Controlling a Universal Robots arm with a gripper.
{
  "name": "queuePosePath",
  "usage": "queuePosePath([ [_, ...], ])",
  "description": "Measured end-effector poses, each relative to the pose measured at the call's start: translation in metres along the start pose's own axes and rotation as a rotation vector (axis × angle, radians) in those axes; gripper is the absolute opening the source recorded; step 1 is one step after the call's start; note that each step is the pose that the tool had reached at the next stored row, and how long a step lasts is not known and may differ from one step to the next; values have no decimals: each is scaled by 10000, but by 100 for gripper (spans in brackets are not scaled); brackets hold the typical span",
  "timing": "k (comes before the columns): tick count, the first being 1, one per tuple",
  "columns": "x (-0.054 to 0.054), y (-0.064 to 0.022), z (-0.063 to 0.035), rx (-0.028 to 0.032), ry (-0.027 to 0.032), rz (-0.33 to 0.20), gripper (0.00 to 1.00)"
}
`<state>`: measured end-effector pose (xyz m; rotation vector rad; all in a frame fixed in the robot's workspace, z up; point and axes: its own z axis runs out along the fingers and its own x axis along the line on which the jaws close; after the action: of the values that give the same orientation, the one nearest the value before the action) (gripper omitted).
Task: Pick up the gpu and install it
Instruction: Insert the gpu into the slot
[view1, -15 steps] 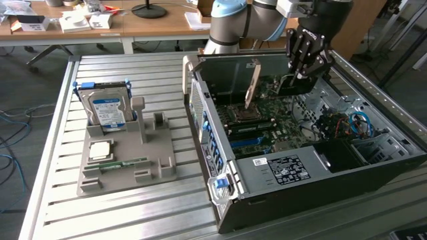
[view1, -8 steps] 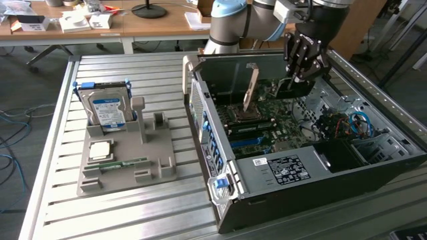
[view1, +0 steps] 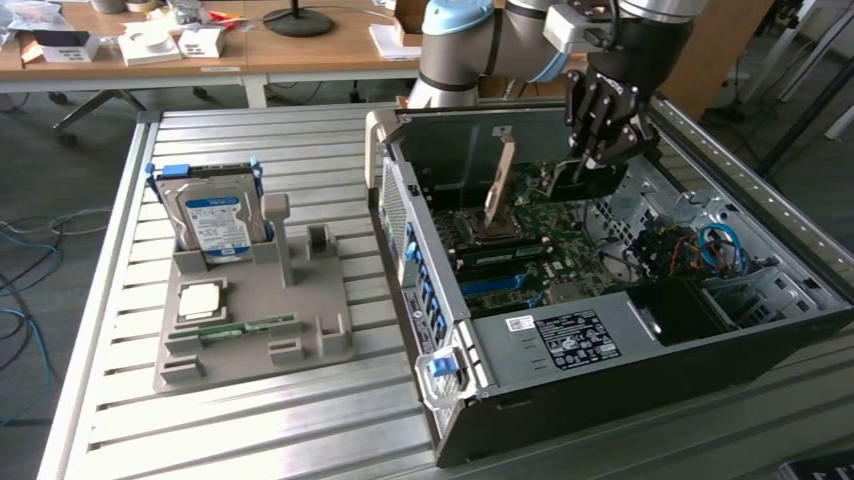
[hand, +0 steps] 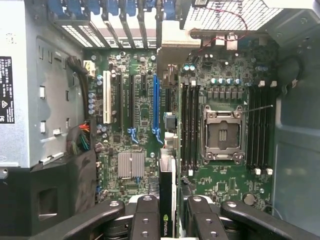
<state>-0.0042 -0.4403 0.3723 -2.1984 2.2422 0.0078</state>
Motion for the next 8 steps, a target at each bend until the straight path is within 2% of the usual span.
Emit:
queuePosePath([
  [8,0,12,23,-1,1,-2,26],
])
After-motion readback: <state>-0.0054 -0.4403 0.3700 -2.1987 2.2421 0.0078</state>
